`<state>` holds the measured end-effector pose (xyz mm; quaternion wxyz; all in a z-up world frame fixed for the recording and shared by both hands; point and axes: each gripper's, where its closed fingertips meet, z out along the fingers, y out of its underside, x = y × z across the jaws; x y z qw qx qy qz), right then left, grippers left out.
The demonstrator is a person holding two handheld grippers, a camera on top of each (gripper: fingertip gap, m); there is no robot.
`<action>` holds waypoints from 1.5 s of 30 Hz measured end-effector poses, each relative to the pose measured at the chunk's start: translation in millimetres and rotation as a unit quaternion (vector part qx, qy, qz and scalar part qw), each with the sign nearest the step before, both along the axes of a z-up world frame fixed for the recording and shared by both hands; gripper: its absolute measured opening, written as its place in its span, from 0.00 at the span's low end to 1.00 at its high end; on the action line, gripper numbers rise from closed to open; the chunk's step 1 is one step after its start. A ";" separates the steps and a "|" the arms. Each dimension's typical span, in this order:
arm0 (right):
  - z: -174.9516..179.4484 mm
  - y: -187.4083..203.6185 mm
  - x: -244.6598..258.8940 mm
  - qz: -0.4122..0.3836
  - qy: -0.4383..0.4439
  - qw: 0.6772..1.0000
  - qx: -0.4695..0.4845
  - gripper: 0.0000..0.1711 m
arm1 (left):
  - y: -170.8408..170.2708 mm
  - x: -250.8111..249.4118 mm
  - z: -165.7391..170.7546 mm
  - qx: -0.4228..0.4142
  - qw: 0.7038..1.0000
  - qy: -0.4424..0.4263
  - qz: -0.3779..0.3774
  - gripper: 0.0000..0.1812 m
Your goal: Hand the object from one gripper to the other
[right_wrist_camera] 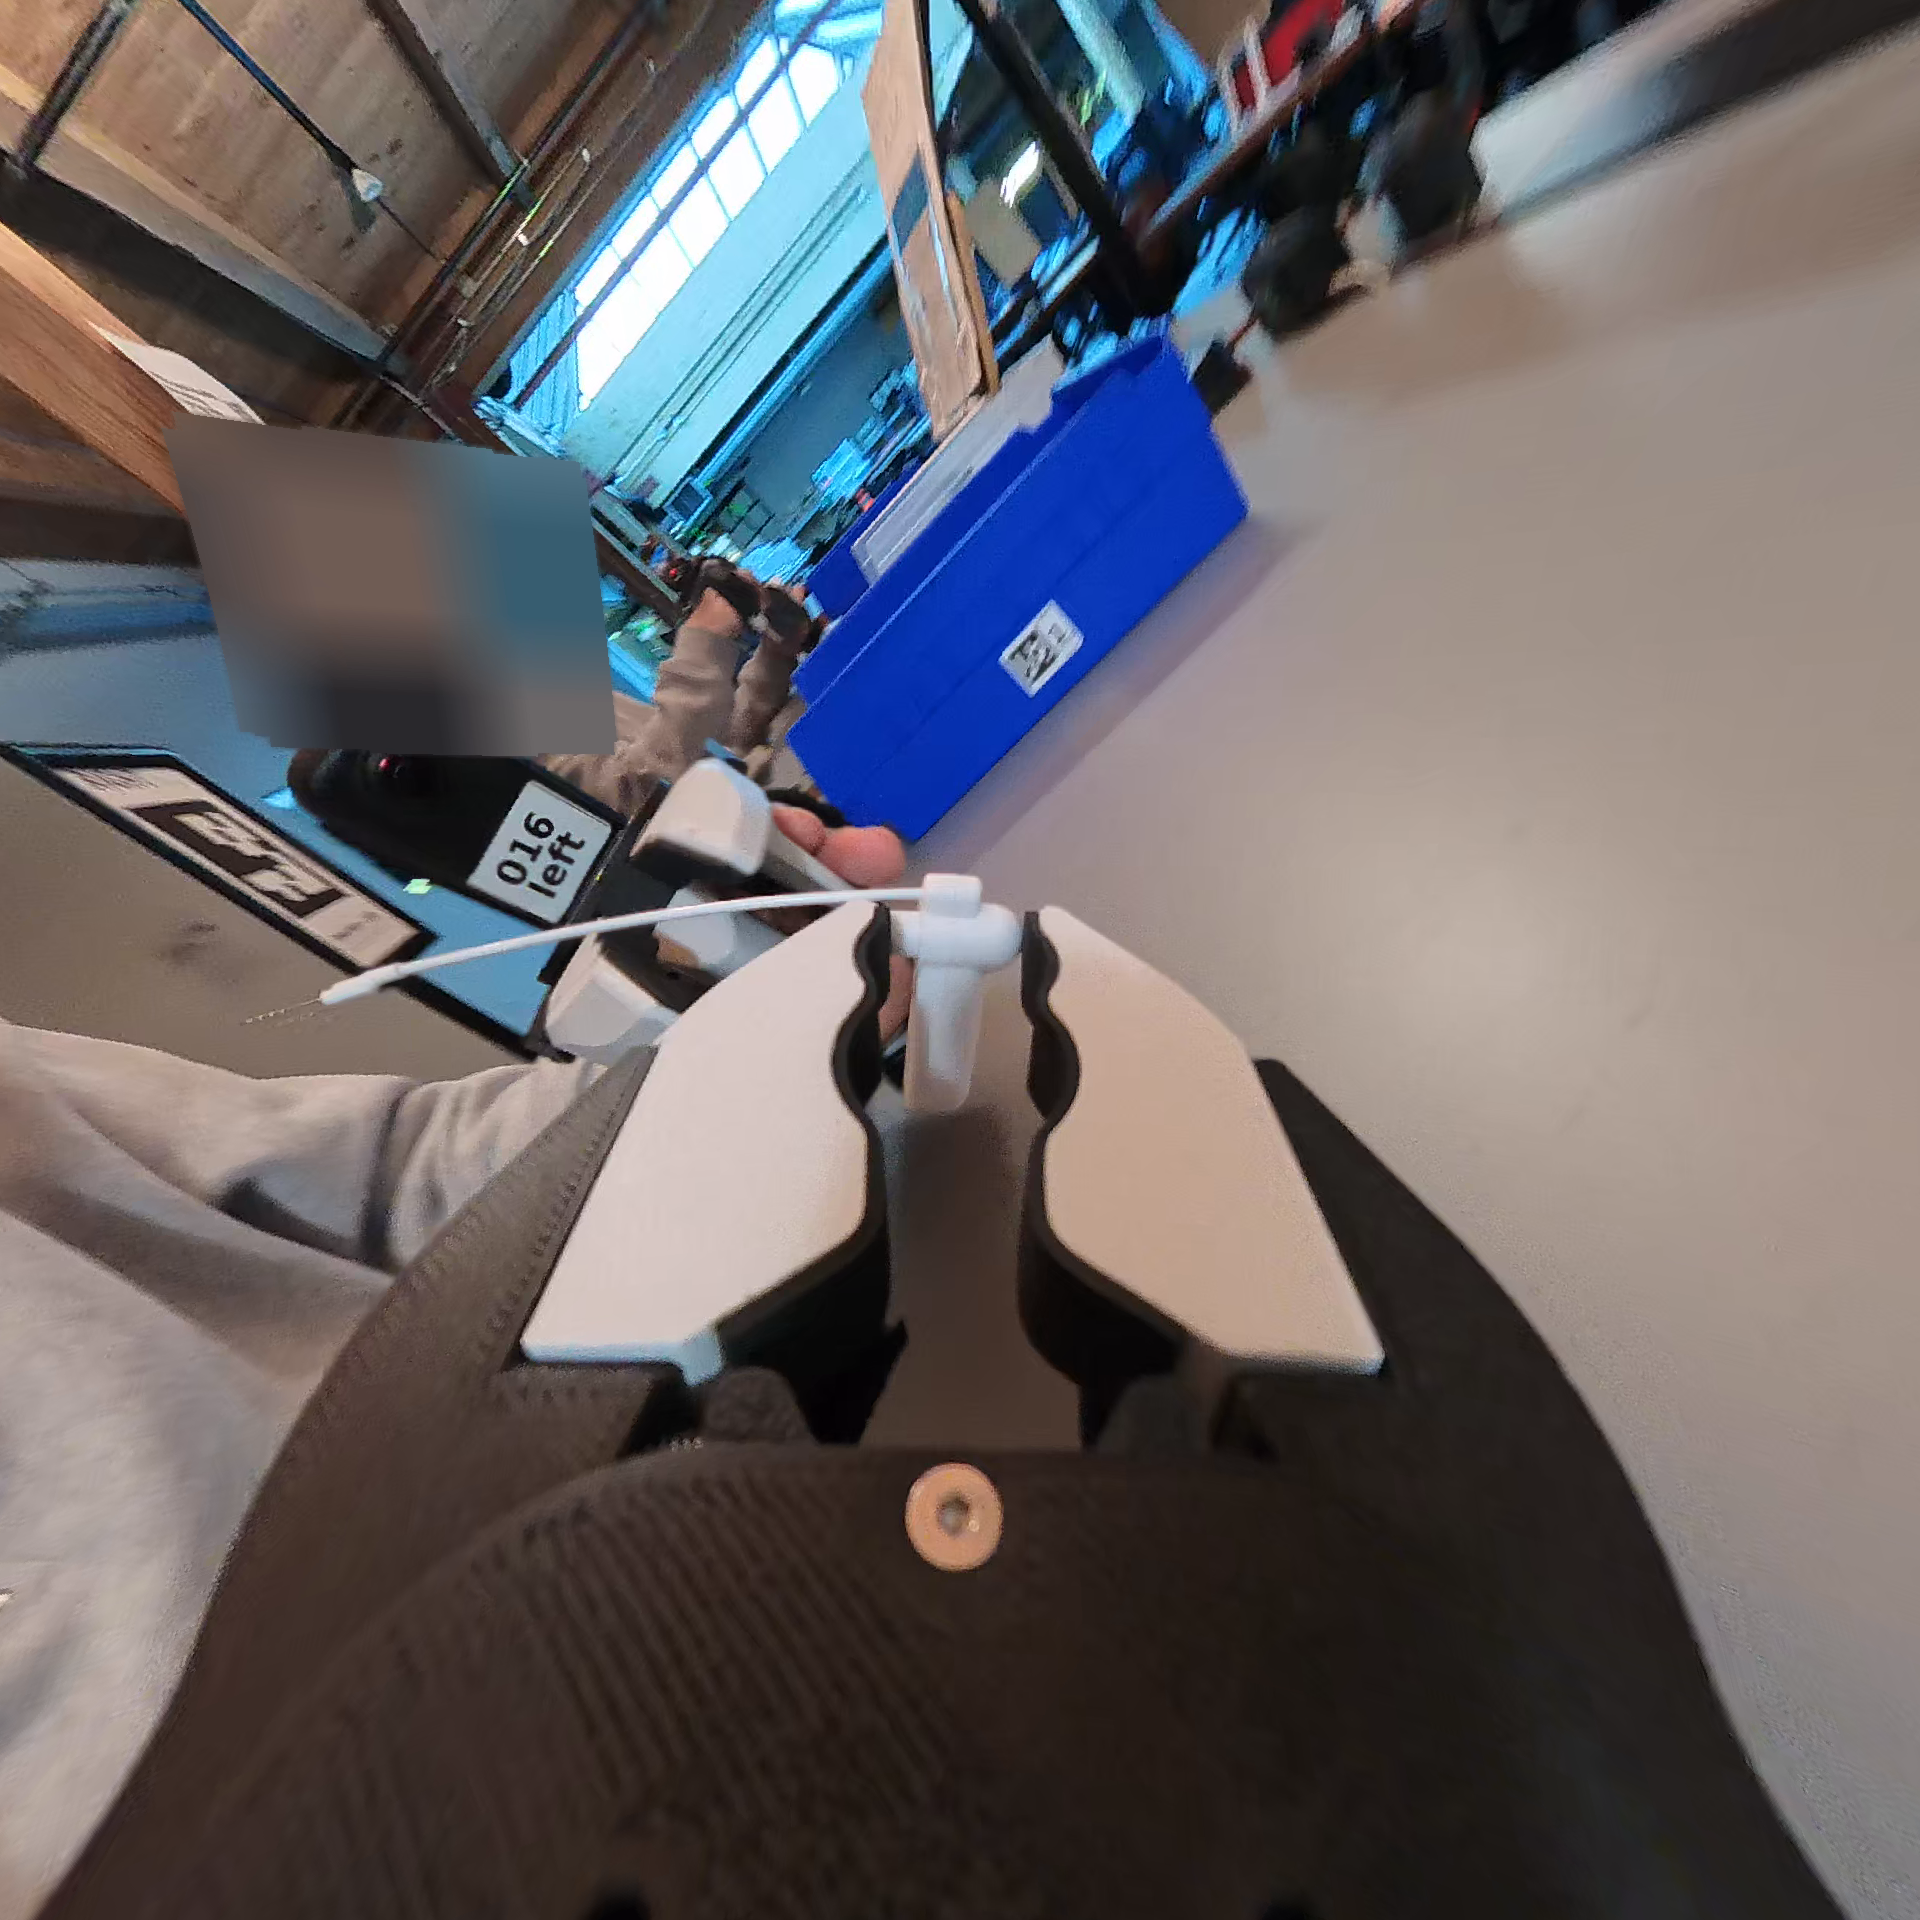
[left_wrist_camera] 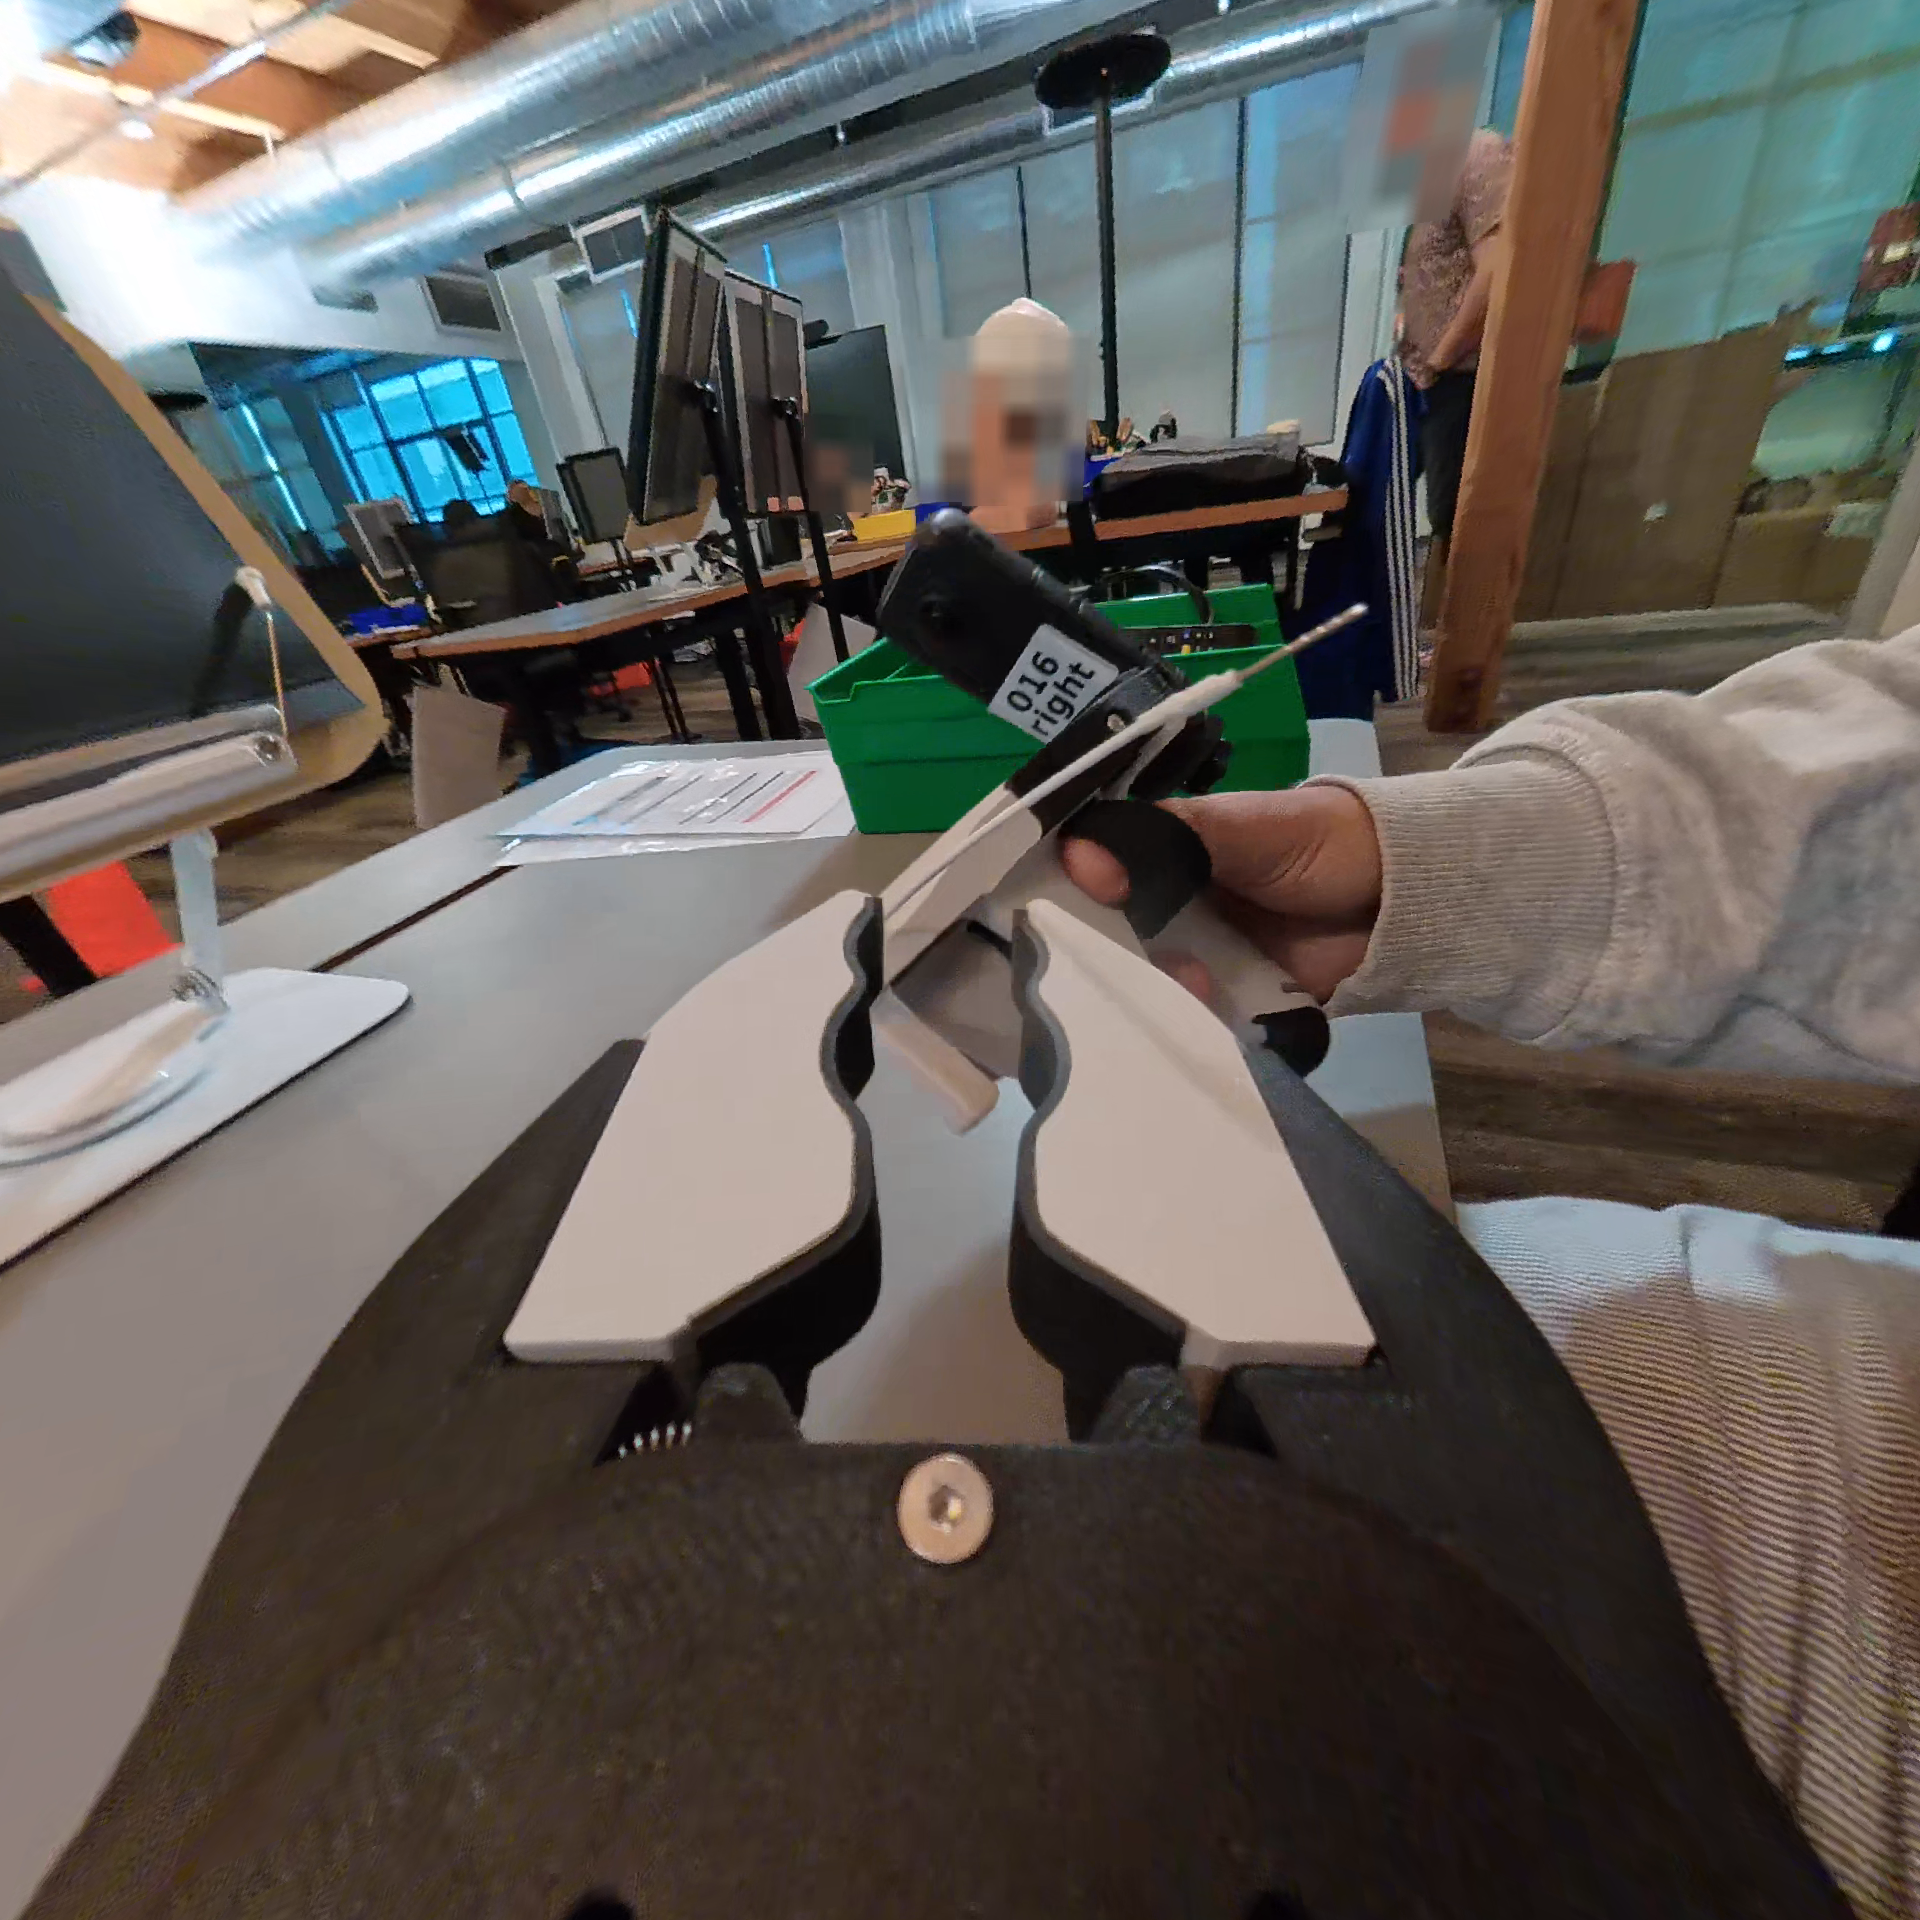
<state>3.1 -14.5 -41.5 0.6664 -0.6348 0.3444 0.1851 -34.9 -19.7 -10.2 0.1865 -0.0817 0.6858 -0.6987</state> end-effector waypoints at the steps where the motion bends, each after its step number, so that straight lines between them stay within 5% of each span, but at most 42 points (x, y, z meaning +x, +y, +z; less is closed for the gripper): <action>1: -2.3 2.0 -1.5 0.007 0.015 1.000 0.002 0.14 | -0.6 -0.9 0.0 0.003 1.000 -0.008 0.002 0.11; 26: -13.1 24.0 -25.6 0.092 0.137 0.986 0.041 0.14 | 8.1 2.8 9.7 -0.025 1.000 -0.013 0.008 0.01; 30: -14.6 20.5 -18.0 0.072 0.134 0.987 0.050 0.25 | 17.3 14.8 10.3 -0.041 0.999 0.019 0.029 0.00; 37: 0.5 7.4 -5.0 0.031 0.042 0.997 0.060 0.29 | 41.1 43.8 0.6 -0.080 0.987 0.127 0.060 0.00; 45: 1.8 8.5 -8.6 0.007 -0.171 0.984 -0.043 0.22 | 43.5 44.3 -4.8 -0.125 0.965 0.229 -0.015 0.00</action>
